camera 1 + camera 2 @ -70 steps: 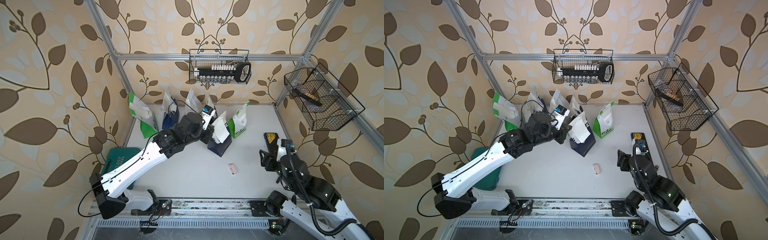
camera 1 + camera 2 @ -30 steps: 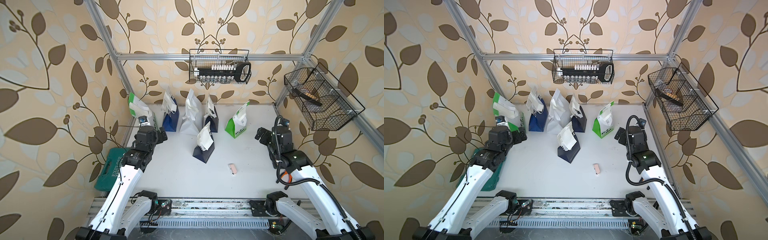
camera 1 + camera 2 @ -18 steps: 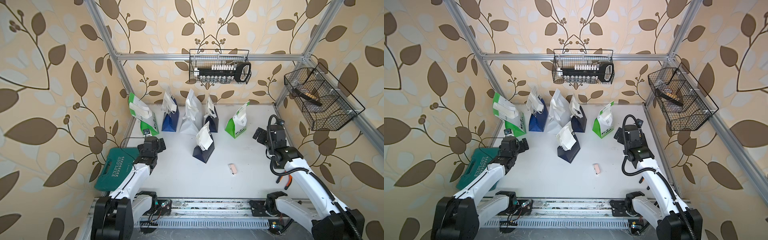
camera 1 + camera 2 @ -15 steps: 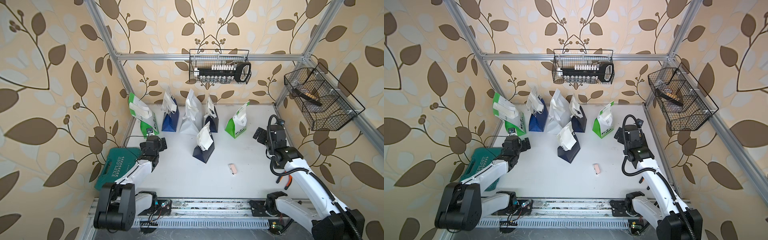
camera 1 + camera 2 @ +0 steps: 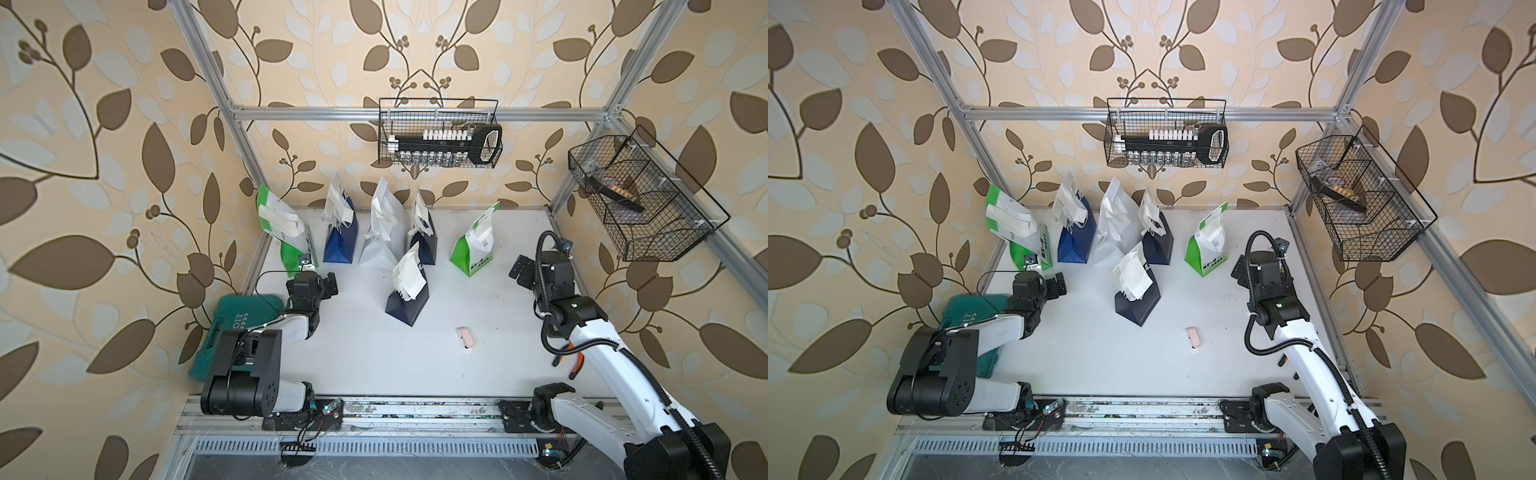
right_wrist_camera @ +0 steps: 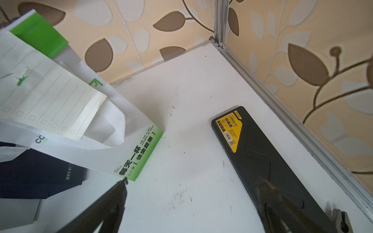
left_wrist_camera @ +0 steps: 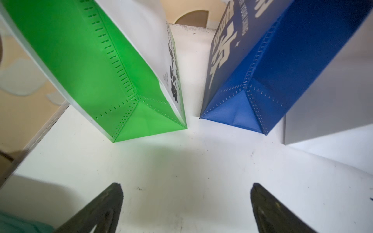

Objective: Staple the receipts to the bags
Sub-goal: Reset both arms

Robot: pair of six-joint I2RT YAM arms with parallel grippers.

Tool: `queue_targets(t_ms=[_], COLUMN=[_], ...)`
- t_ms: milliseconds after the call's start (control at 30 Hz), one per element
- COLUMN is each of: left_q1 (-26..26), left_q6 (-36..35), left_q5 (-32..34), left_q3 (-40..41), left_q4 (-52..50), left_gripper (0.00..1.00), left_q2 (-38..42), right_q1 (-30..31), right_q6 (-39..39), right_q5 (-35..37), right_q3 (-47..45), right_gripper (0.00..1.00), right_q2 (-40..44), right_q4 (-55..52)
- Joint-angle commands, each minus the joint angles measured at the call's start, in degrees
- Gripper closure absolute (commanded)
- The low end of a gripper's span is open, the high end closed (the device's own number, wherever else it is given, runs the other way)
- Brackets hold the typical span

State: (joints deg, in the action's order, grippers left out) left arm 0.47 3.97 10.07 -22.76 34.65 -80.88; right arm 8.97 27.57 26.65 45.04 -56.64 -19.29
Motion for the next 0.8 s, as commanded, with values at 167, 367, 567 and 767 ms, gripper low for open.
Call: queue_targets(t_ms=[167,367,567,767], left_q1=[-1.8,-2.8,-3.1,-3.1], left_q6=[0.1,0.0,-0.3,-0.3], left_q5=[2.8,4.6,5.0,5.1], left_q3=[2.3,1.4,1.1,1.1], left_q4=[11.2,9.1,8.9,8.8], left_gripper=[0.01,0.01,0.01,0.01], left_q2=[-5.2,-5.1,-5.3,-5.4], right_q1=[-0.2,-0.3,-2.3,-7.4], right_q6=[-9.5,-20.7,-24.6,-22.6], right_q5=[-0.8,-2.7,-2.2,-10.4], right_q3=[-8.3,-19.1,-22.9,-22.9], right_gripper=[0.01,0.01,0.01,0.01], right_q2=[-0.2,-5.8,-17.8,-26.5], right_q4=[14.5,38.3,53.6,61.7])
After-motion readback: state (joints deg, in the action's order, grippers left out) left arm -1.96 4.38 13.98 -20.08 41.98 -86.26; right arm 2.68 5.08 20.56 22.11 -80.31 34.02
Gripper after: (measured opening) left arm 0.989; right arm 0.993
